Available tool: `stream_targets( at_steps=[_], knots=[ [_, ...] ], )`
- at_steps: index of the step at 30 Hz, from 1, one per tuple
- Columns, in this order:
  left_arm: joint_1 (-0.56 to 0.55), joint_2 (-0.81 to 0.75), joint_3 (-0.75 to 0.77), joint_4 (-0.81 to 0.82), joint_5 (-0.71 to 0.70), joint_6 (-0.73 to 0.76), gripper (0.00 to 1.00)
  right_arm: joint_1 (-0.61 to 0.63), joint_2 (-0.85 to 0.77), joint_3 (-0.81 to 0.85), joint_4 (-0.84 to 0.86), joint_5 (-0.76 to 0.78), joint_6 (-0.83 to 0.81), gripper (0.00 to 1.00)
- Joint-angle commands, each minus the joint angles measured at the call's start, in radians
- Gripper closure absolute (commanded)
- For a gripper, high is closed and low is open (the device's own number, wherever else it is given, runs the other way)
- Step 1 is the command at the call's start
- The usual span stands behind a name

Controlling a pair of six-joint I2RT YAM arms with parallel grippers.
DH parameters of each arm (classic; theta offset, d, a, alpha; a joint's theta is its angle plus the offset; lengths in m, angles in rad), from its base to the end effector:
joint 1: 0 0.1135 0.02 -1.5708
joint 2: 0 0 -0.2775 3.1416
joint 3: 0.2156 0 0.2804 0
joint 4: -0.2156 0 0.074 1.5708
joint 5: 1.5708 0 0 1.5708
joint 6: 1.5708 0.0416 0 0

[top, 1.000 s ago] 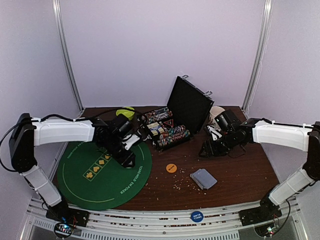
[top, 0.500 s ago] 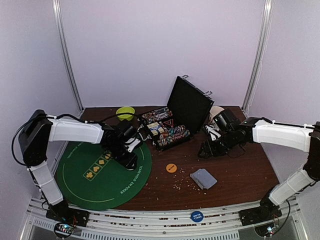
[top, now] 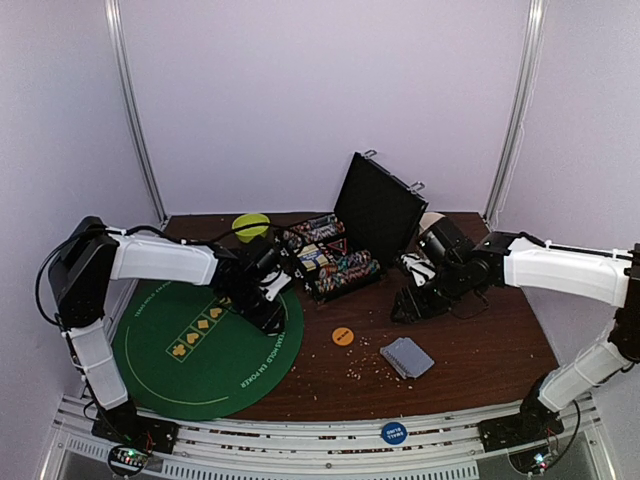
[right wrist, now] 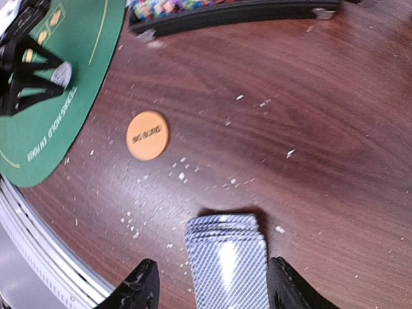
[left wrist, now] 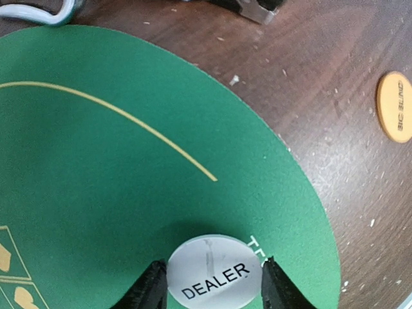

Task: Distribute texas hold em gaming equipment
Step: Move the dealer button to the dealer area.

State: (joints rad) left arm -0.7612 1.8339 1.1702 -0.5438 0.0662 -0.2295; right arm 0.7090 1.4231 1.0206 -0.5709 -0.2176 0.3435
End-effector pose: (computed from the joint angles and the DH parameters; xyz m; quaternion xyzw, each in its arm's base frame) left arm 0.2775 -0.2682 0.1520 0.2640 0.9469 -0.1145 0.1434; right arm 0.2364 0.2146 0.2411 -0.2041 0.9284 0.2367 0.2008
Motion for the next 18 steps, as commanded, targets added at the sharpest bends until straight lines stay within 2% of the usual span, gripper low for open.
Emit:
stream_targets(
  at_steps=[1,3,5,6,8,11,18],
  knots=[
    [-0.007,0.003,-0.013,0.023,0.004,0.011,0.37,0.126,-0.025,0.028,-0.124,0.106,0.041,0.37],
    [-0.009,-0.037,-0.019,0.027,-0.008,0.007,0.25,0.203,-0.032,0.019,-0.155,0.148,0.118,0.25],
    [-0.013,-0.084,-0.019,0.034,-0.023,0.007,0.14,0.286,-0.035,0.004,-0.180,0.188,0.201,0.03],
    [-0.013,-0.105,-0.016,0.037,-0.027,0.005,0.11,0.333,-0.034,-0.002,-0.188,0.202,0.247,0.00],
    [-0.015,-0.140,-0.009,0.037,-0.030,0.005,0.07,0.424,-0.030,-0.016,-0.196,0.219,0.343,0.00],
    [-0.016,-0.188,-0.012,0.037,-0.030,0.004,0.07,0.547,-0.013,-0.041,-0.178,0.222,0.495,0.00],
    [-0.018,-0.269,-0.048,0.037,-0.037,0.024,0.06,0.727,0.046,-0.105,-0.102,0.216,0.738,0.00]
  ],
)
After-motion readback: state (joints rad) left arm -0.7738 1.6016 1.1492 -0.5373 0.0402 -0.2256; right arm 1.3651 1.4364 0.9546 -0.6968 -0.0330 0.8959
